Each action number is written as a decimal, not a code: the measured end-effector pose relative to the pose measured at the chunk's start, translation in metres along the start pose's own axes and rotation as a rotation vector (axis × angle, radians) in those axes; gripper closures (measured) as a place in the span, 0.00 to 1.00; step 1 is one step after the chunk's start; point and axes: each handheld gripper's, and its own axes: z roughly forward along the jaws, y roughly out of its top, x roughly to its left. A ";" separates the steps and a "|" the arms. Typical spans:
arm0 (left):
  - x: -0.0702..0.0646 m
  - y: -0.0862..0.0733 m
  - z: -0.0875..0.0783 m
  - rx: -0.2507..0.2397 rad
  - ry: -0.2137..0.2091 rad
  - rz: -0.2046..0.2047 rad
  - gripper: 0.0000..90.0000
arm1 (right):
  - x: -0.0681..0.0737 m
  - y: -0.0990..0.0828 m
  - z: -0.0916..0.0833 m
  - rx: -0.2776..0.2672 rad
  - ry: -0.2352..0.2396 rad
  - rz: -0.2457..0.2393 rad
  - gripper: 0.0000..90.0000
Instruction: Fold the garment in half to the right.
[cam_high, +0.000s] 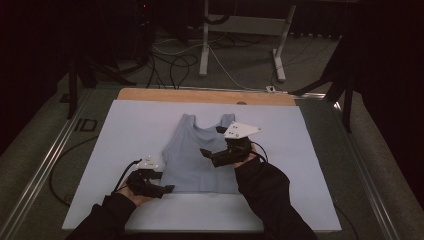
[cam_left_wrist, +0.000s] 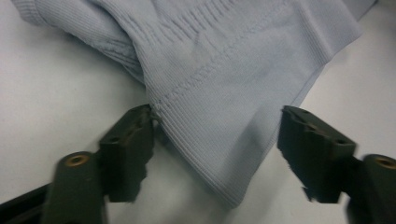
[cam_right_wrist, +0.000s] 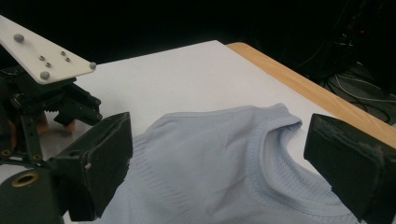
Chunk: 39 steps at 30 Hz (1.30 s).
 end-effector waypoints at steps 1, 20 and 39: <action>0.000 0.000 0.000 -0.001 -0.002 0.000 0.35 | 0.000 0.000 0.000 -0.001 0.003 -0.001 0.09; -0.023 0.005 0.010 0.037 -0.006 0.024 0.82 | 0.003 0.001 0.006 0.002 0.011 -0.001 0.09; -0.034 0.014 0.002 0.023 0.009 -0.017 0.97 | -0.005 0.009 0.035 0.019 0.028 0.017 0.09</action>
